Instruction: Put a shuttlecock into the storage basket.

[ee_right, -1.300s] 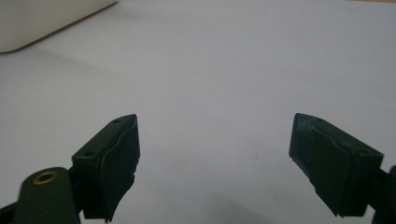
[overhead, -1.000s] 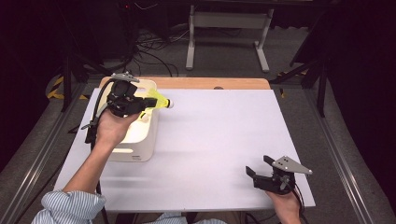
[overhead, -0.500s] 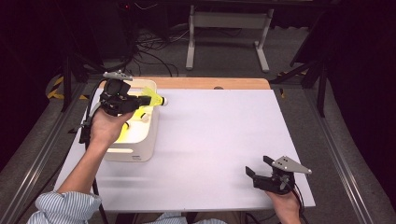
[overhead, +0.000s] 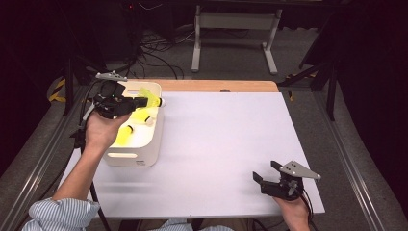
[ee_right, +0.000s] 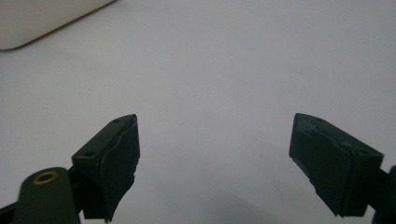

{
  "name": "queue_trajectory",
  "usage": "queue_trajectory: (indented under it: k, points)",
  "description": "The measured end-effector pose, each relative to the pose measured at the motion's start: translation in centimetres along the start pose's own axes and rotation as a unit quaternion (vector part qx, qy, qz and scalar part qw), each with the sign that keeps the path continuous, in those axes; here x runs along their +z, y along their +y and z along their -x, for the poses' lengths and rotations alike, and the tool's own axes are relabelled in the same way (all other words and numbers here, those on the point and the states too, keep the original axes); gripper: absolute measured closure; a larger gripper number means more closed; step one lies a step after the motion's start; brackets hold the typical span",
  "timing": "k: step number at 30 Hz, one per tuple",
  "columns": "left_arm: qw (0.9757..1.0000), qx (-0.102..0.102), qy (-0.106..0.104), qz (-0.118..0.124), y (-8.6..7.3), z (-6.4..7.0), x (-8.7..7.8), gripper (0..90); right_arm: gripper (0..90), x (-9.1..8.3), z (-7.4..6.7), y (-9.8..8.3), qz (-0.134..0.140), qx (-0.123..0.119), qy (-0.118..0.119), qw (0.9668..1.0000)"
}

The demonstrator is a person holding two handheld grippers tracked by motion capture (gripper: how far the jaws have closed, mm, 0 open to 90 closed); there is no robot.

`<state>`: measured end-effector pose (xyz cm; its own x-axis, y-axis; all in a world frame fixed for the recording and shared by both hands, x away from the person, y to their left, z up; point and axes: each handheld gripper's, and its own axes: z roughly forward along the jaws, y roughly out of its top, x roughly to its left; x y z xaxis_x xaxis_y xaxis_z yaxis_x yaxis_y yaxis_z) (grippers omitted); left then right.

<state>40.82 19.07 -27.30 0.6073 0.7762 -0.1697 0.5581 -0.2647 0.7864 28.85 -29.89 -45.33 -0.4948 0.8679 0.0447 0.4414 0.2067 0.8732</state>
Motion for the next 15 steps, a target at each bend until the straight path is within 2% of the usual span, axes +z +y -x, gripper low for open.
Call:
queue_trajectory:
  k: [15]
  points:
    - [0.9997,-0.013,0.018,0.004,-0.6,-1.3,-1.1,89.7,17.1,0.0,0.0,0.0,0.000,0.000,0.000,1.0000]
